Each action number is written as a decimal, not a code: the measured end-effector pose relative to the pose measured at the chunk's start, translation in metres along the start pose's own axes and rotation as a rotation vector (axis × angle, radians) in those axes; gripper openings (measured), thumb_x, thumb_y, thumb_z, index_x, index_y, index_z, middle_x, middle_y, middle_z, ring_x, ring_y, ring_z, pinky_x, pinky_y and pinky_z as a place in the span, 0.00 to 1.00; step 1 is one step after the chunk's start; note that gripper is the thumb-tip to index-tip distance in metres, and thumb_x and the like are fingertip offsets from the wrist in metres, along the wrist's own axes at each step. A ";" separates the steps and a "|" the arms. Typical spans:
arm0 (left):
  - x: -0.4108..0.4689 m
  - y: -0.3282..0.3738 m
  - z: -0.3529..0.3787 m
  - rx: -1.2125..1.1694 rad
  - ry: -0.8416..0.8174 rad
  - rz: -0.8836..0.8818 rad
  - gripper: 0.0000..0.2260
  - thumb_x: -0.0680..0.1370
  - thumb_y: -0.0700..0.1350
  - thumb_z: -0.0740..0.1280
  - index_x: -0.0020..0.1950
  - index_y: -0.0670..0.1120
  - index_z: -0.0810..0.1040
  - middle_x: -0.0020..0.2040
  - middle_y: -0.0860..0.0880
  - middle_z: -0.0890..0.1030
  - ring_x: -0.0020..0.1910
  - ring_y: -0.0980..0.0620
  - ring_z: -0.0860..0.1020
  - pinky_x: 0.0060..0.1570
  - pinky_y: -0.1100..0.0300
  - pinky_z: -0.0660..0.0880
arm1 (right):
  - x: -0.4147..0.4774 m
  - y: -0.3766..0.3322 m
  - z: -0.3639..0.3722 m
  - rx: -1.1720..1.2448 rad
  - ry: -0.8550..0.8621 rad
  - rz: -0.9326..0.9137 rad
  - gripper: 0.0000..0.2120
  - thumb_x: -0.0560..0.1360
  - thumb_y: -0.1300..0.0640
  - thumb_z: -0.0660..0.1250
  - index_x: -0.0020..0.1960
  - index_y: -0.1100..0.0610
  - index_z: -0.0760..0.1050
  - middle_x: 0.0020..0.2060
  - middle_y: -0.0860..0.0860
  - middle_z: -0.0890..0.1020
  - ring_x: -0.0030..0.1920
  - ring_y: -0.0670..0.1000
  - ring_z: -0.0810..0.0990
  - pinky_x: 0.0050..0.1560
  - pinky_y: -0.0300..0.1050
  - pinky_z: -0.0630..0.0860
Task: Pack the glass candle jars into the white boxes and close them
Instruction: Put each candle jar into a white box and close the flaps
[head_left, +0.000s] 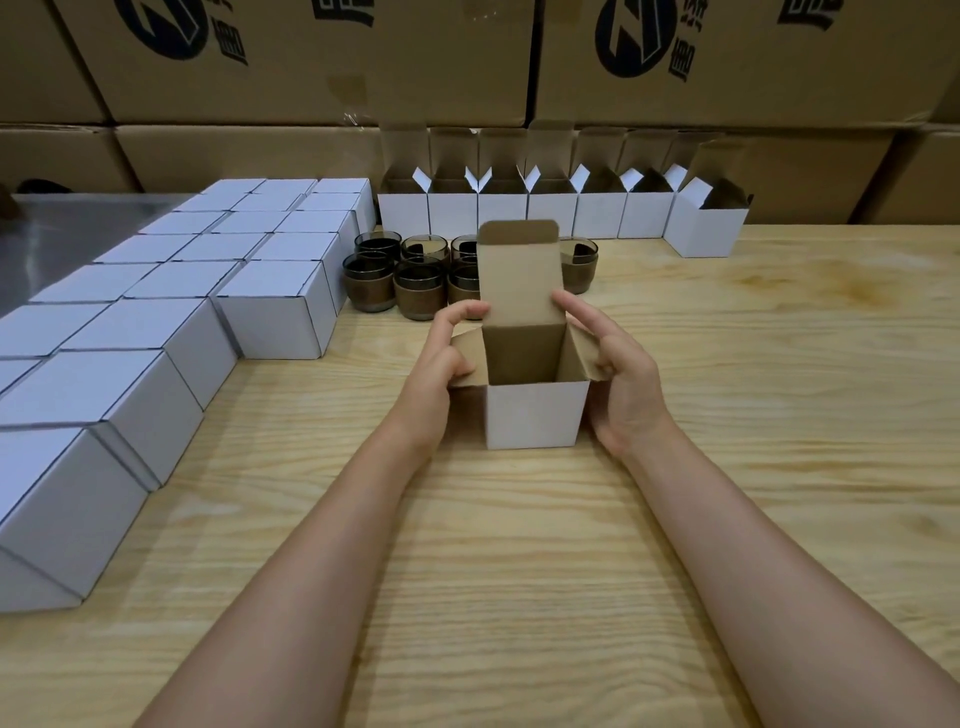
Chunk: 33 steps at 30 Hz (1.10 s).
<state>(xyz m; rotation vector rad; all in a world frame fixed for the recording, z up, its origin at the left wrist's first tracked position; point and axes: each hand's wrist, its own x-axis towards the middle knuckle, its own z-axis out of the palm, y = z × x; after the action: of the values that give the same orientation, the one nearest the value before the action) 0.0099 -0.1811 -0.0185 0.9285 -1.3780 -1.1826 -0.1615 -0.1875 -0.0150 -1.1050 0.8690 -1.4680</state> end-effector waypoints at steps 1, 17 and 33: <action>0.000 -0.001 0.000 0.004 0.004 -0.005 0.24 0.65 0.41 0.53 0.58 0.58 0.72 0.58 0.48 0.77 0.50 0.54 0.76 0.51 0.57 0.72 | 0.000 0.001 0.000 0.010 0.004 0.003 0.25 0.67 0.60 0.54 0.58 0.52 0.80 0.60 0.54 0.79 0.63 0.55 0.76 0.56 0.47 0.76; -0.008 0.000 -0.007 0.331 -0.001 0.069 0.42 0.55 0.60 0.76 0.68 0.55 0.69 0.61 0.57 0.76 0.57 0.62 0.76 0.54 0.67 0.73 | 0.003 0.005 -0.004 0.130 0.017 0.071 0.20 0.67 0.55 0.57 0.54 0.52 0.81 0.49 0.56 0.82 0.47 0.53 0.81 0.42 0.45 0.79; -0.006 0.000 -0.008 0.366 0.093 0.069 0.41 0.56 0.58 0.78 0.67 0.55 0.68 0.61 0.57 0.75 0.60 0.55 0.75 0.60 0.54 0.75 | 0.080 -0.001 0.005 -0.626 0.076 0.111 0.12 0.79 0.60 0.60 0.58 0.60 0.77 0.65 0.58 0.71 0.60 0.55 0.72 0.48 0.40 0.72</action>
<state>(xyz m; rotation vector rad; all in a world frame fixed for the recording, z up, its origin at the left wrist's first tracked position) 0.0185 -0.1768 -0.0199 1.1654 -1.5665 -0.8369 -0.1591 -0.2658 0.0026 -1.4266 1.4796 -1.1744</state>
